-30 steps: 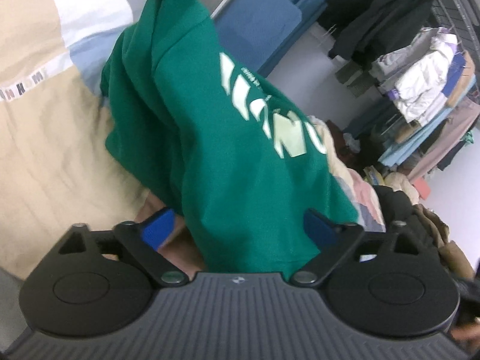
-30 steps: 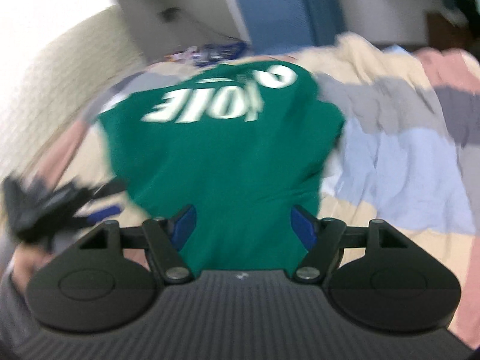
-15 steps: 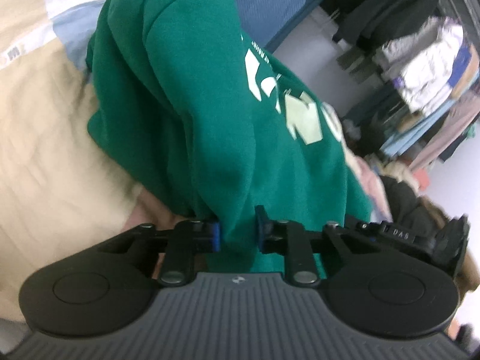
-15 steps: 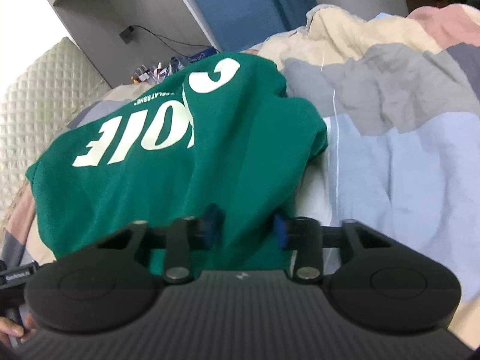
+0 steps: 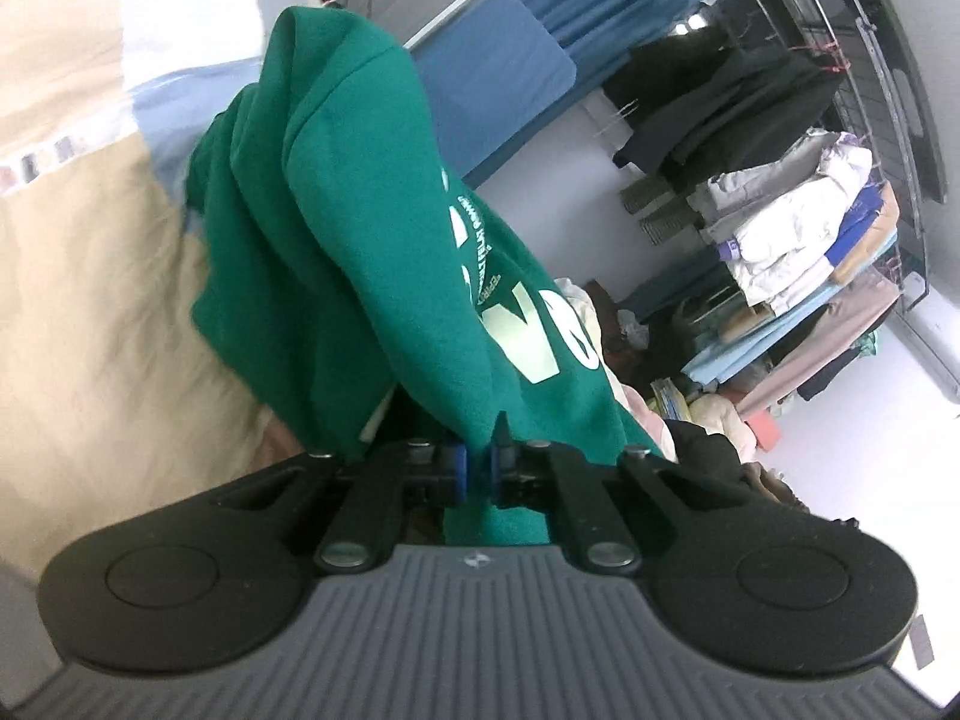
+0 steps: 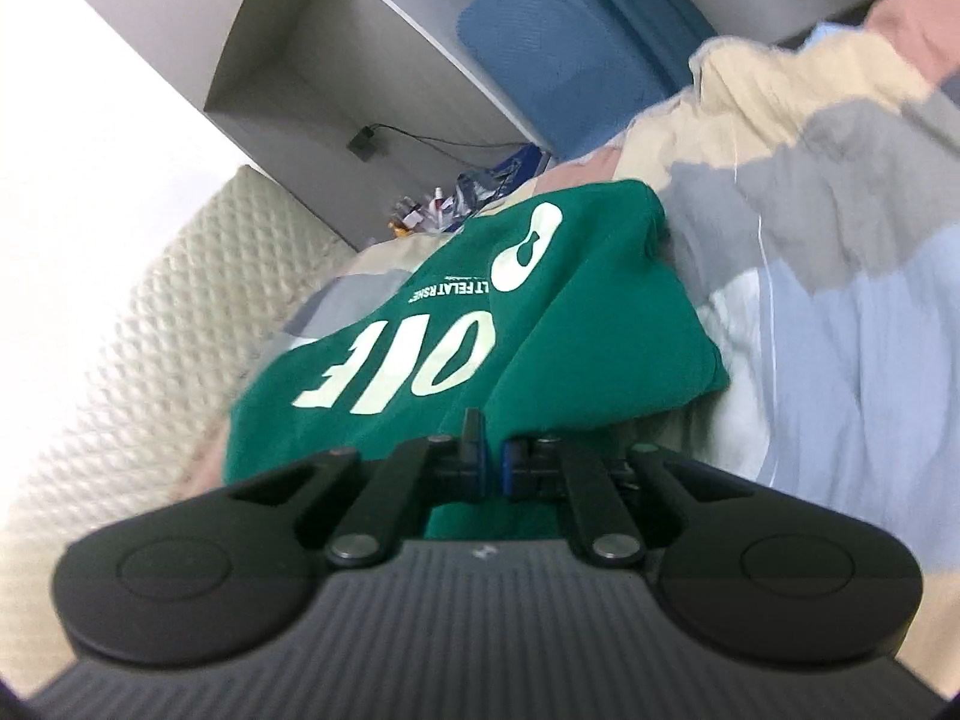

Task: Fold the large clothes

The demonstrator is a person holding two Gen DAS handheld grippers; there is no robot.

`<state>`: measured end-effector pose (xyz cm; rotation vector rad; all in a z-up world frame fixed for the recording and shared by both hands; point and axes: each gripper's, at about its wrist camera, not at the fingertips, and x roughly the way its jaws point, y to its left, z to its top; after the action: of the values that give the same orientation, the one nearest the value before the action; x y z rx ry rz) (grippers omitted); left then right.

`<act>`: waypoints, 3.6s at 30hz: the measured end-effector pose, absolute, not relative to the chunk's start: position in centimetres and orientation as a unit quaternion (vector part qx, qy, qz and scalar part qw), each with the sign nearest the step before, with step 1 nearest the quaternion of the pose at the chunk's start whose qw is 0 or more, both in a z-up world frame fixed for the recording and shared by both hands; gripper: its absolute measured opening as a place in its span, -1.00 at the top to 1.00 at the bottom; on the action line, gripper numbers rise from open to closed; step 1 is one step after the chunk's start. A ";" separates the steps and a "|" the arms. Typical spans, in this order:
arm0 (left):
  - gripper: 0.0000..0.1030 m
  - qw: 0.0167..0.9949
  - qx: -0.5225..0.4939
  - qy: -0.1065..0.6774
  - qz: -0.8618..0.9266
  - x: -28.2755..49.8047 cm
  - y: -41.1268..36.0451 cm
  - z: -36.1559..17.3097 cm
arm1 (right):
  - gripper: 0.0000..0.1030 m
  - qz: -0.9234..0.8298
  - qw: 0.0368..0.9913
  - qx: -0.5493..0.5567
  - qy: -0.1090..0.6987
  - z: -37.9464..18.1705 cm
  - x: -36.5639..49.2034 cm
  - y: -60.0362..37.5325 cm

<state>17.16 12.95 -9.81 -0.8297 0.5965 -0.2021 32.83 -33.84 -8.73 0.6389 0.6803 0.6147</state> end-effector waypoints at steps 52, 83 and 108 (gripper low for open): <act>0.87 0.935 -0.303 0.028 -0.183 4.5 9.2 19.6 | 0.86 0.443 0.867 0.220 0.063 18.3 18.2 -33.8; 0.85 0.965 -0.202 0.136 -0.094 32.0 8.8 21.5 | 0.85 0.295 0.941 0.129 0.108 18.1 38.4 -29.4; -0.06 0.934 -0.173 0.307 -0.049 53.1 13.6 -10.1 | 0.31 0.201 0.944 0.040 0.259 -12.2 56.0 -18.9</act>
<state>53.09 13.64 -10.15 -0.3547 0.6283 -0.0995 56.01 -18.93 -12.21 0.0818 0.5269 0.4090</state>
